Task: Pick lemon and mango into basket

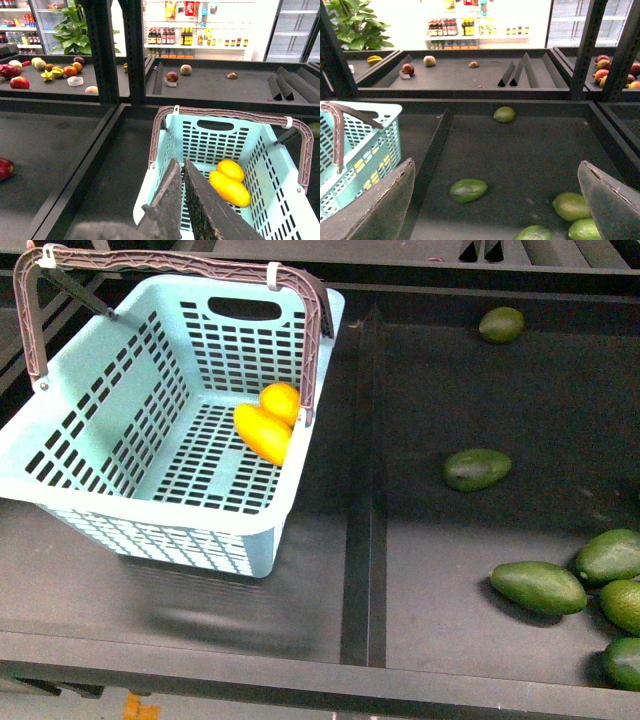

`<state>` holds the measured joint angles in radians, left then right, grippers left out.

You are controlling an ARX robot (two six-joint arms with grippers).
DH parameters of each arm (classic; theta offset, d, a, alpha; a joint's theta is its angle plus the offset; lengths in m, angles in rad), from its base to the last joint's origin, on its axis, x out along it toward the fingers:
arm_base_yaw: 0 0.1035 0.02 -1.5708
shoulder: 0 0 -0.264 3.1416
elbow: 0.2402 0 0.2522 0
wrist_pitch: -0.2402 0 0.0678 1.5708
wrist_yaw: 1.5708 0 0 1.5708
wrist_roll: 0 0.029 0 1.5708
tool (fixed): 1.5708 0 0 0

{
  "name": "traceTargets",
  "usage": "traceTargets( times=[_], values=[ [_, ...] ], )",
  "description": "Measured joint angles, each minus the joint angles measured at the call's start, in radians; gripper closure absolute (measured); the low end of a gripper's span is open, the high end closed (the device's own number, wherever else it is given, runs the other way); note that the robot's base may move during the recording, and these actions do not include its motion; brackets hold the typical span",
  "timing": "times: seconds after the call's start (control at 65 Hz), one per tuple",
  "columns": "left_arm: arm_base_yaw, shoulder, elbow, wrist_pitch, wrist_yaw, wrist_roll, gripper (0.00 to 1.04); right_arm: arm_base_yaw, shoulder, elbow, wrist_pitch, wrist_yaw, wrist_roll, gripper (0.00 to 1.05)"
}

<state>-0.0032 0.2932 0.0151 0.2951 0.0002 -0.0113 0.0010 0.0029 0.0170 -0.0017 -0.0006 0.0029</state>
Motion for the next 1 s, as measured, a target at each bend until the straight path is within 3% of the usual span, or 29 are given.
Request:
traceTargets(
  times=[0.323,0.415,1.0],
  values=[
    [0.0,-0.114,0.0,-0.116,0.0,0.0,1.01,0.0,0.0,0.0,0.0,0.0,0.0,0.09],
    [0.0,-0.258,0.0,-0.282,0.0,0.0,1.01,0.0,0.0,0.0,0.0,0.0,0.0,0.09],
    [0.0,-0.287,0.0,-0.294,0.0,0.0,1.01,0.0,0.0,0.0,0.0,0.0,0.0,0.09]
  ],
)
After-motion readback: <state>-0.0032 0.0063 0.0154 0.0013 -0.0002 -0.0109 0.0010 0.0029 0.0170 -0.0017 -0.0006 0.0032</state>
